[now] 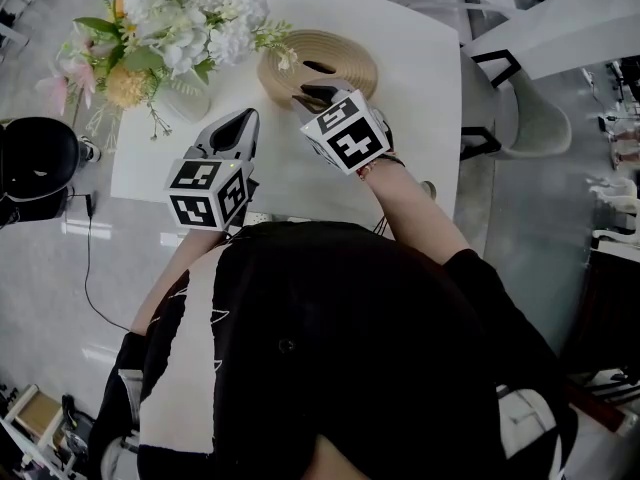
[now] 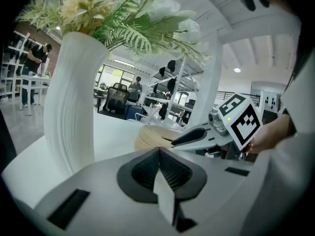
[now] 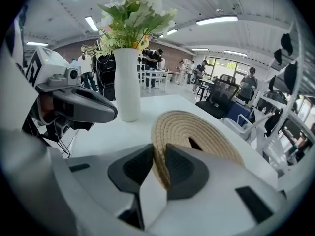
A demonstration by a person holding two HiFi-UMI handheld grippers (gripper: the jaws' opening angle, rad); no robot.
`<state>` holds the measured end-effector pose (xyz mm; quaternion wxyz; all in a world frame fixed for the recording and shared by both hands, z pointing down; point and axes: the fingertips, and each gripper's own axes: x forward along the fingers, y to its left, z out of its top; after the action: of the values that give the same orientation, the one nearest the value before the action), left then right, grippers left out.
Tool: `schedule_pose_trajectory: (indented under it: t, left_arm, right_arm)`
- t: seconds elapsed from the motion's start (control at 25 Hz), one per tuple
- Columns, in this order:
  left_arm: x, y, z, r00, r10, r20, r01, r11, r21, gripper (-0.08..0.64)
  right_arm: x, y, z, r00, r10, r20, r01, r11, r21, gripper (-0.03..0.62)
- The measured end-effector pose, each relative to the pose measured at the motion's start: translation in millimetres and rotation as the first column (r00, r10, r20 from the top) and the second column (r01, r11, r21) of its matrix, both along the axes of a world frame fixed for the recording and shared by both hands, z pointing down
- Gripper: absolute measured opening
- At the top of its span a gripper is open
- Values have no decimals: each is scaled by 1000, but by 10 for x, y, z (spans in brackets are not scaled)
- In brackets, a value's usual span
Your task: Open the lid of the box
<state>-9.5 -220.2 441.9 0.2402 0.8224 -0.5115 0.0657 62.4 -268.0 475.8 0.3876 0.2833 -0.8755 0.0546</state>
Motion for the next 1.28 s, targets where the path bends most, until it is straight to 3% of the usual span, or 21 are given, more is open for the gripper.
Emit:
schedule_pose_trajectory:
  t: [0.48,1.28]
  left_arm:
    - [-2,-41,18,1000,5,3,-5,1000,-8,9]
    - [-51,-135,62,1000,-15,0,15,1000,-23,9]
  right_arm:
    - [-5,-29,-74,997,7,79,-4,1000,-28,72]
    - [4,-35,-133,996,-15,83,16,1000,-11,72]
